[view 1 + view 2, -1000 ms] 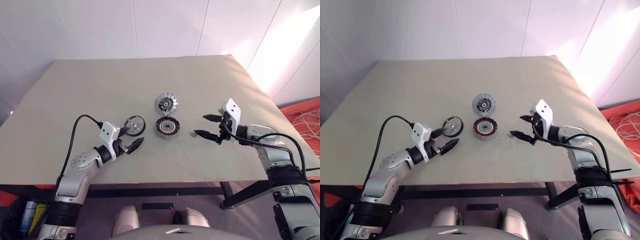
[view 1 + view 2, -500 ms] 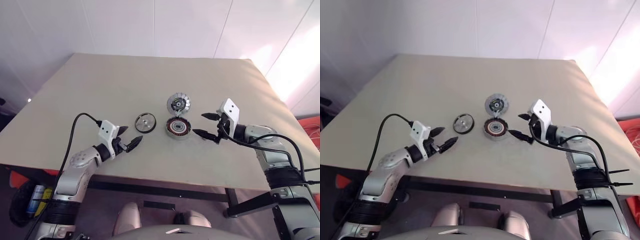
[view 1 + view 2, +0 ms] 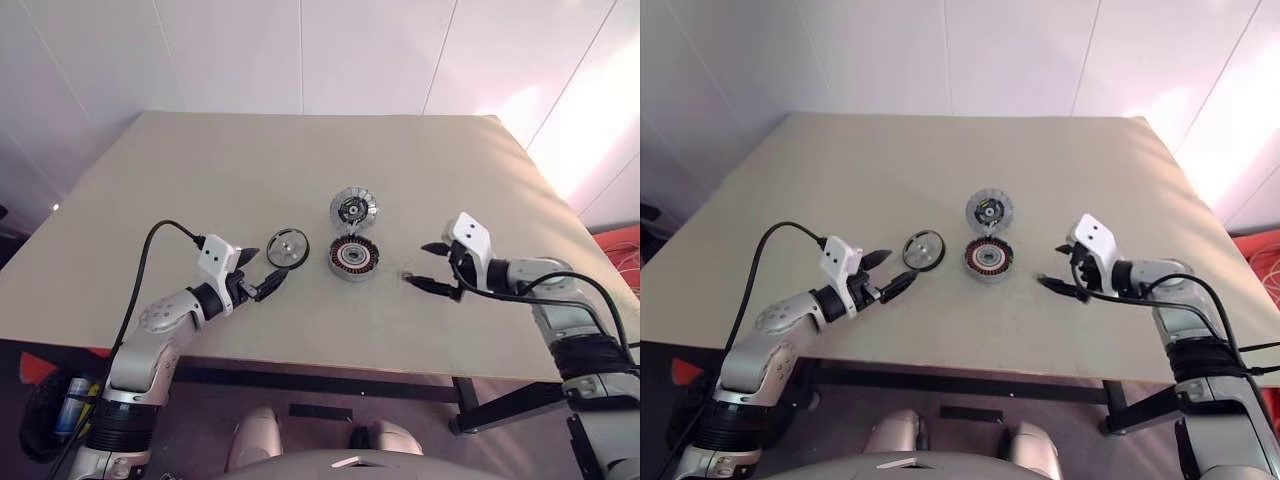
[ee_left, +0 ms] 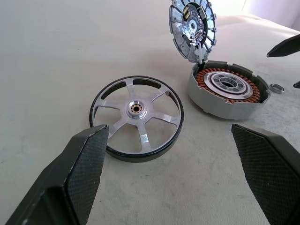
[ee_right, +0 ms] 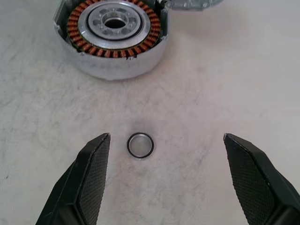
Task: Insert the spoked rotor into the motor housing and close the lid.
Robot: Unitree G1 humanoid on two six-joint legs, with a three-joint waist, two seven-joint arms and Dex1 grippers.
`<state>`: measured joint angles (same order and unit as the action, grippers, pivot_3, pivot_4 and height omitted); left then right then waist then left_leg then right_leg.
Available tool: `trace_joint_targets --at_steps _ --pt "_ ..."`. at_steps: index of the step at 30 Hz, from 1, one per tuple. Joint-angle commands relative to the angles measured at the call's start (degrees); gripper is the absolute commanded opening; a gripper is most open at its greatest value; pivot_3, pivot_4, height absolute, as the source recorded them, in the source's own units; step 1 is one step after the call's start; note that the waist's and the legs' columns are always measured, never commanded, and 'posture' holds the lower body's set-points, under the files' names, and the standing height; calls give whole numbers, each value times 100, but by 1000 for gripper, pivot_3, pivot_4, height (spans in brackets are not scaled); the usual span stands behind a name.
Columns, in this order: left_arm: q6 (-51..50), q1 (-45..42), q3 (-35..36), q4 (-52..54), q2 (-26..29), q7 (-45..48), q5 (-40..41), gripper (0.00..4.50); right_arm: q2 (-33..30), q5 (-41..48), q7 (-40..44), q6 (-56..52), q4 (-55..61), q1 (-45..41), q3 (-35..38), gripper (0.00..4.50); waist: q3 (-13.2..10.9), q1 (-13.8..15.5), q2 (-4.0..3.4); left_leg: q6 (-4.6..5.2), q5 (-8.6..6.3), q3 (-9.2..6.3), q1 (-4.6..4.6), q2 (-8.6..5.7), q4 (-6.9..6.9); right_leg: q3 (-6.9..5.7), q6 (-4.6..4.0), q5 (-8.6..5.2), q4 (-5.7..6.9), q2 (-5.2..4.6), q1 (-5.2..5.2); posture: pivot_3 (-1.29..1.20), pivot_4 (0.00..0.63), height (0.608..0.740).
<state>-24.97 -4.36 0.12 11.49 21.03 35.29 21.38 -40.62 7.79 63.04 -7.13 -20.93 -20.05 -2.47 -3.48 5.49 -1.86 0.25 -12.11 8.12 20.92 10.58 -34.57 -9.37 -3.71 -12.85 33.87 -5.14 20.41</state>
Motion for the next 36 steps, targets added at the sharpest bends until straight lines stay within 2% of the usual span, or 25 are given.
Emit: trace_joint_targets --at_steps 1,13,20,26,36 --pt "59 -60 68 139 19 15 64 4468 -62 52 110 23 207 123 4 4358 0 0 0 3 -2 13 -5 3 0 6 1 0 0 0 1 0 0 740" --pt "102 -5 63 113 50 58 34 4468 307 -218 -157 626 -492 101 -161 4358 12 -28 13 2 -2 49 -22 20 0 34 7 5 8 8 20 0 0 740" --pt "273 -12 92 -109 44 101 -9 4468 474 -302 -223 830 -924 -102 -200 4358 11 -126 17 -7 3 57 -119 23 1 51 10 3 2 20 -33 0 0 740" --pt "461 43 71 -277 22 140 -40 4468 541 -168 -178 582 -630 -233 -204 4358 10 -173 19 -7 3 58 -118 21 0 60 10 3 -5 22 -32 0 0 740" --pt "685 126 39 -469 -1 205 -71 4468 445 522 136 -671 726 -164 -26 4358 11 -101 17 2 -10 67 -69 18 15 95 -13 19 11 35 29 0 0 740"
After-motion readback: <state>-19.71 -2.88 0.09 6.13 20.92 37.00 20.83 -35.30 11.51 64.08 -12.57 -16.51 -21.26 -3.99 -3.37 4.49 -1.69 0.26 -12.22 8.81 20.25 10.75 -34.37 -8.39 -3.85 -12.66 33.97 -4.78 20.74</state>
